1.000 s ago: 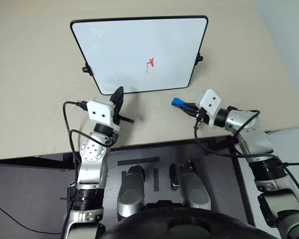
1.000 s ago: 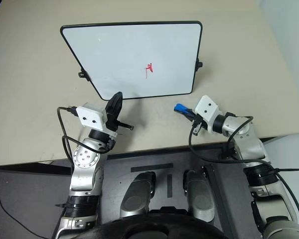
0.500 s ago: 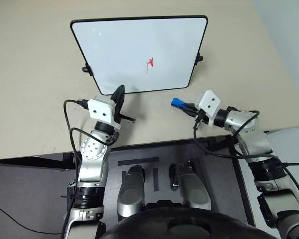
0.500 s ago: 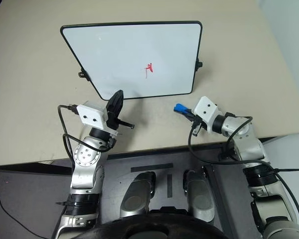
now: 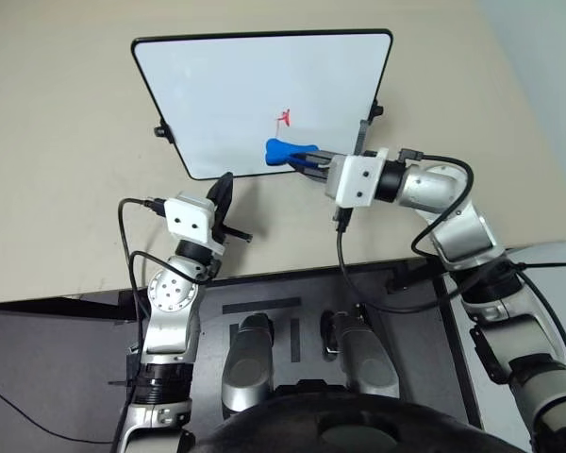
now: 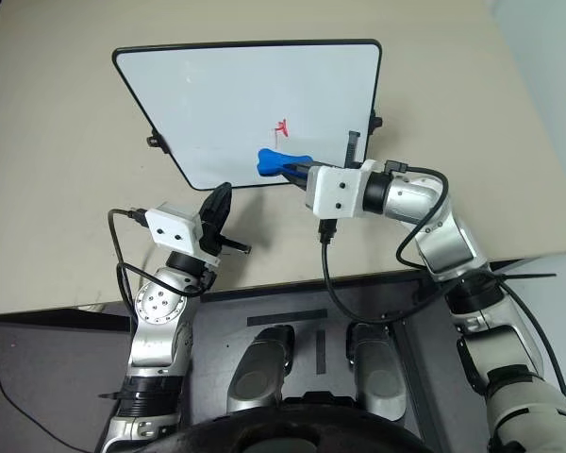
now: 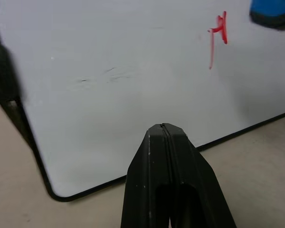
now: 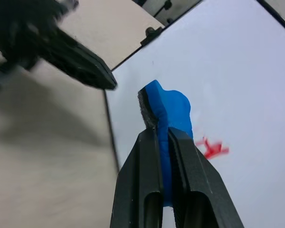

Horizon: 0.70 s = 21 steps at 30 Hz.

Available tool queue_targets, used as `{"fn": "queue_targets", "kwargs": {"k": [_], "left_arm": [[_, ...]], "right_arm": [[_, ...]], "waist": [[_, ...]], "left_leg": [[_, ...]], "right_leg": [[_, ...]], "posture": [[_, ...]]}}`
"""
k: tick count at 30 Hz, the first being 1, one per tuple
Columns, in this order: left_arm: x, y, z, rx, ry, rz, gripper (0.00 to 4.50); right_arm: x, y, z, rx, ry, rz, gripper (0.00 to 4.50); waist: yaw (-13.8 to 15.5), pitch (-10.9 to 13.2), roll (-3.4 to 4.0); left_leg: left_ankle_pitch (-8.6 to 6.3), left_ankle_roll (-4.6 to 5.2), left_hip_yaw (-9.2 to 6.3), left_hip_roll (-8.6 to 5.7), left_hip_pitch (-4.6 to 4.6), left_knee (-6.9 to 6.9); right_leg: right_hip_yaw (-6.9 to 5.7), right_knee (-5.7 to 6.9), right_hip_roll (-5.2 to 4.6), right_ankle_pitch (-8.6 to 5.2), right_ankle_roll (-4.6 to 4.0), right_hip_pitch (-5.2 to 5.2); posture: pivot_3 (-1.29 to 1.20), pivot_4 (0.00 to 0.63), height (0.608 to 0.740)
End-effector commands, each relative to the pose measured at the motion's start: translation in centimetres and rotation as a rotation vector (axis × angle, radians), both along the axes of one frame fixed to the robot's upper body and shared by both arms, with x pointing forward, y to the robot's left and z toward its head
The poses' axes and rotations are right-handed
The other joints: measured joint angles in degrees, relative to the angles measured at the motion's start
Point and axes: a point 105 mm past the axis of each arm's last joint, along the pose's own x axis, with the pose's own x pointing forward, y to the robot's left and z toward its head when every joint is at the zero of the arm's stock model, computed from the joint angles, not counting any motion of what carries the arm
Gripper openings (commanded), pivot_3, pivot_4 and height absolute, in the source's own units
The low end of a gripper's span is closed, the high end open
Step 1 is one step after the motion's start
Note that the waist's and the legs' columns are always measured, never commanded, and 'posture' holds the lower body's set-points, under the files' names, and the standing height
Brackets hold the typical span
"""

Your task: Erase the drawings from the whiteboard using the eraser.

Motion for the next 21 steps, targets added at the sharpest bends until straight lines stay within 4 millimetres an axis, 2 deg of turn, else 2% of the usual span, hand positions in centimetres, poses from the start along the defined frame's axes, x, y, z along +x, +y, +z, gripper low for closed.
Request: {"fn": "queue_targets", "kwargs": {"k": [1,5,10,17,21], "left_arm": [[0.0,-0.1,1.1,-0.004,-0.05,0.001,0.0],[-0.1,-0.2,1.1,-0.007,-0.055,0.007,0.0],[-0.1,-0.1,1.2,-0.008,-0.058,0.011,0.0],[0.0,-0.3,1.2,-0.006,-0.062,0.004,0.0],[0.1,-0.4,1.3,-0.005,-0.062,-0.003,0.0]], "right_arm": [[1.4,0.2,0.7,-0.037,-0.213,-0.007,0.01],[2.9,0.4,1.0,-0.059,-0.352,-0.03,0.01],[4.1,0.2,1.3,-0.046,-0.432,-0.065,0.01],[4.3,-0.3,3.6,0.044,-0.558,-0.104,0.01],[4.5,-0.5,3.8,0.053,-0.575,-0.121,0.01]], "waist": [[0.06,0.0,0.0],[-0.06,0.0,0.0],[-0.13,0.0,0.0],[-0.21,0.0,0.01],[-0.18,0.0,0.01]], "left_leg": [[0.0,0.0,0.03,-0.01,-0.03,0.0],[-0.05,-0.03,0.09,0.0,-0.08,-0.01],[-0.09,-0.05,0.09,0.06,-0.17,-0.03],[-0.07,-0.02,0.07,0.07,-0.22,-0.03],[-0.06,0.0,0.06,0.07,-0.24,-0.02]], "right_leg": [[-0.02,0.0,-0.06,0.02,-0.02,-0.05],[-0.06,0.05,-0.15,0.1,-0.06,-0.25],[-0.08,0.06,-0.17,0.16,-0.11,-0.39],[-0.06,0.05,-0.16,0.41,-0.2,-0.5],[-0.06,0.04,-0.17,0.44,-0.2,-0.49]], "posture": [[0.0,0.15,0.74],[0.0,0.15,0.74],[0.0,0.15,0.74],[0.0,0.15,0.74],[0.0,0.15,0.74]]}}
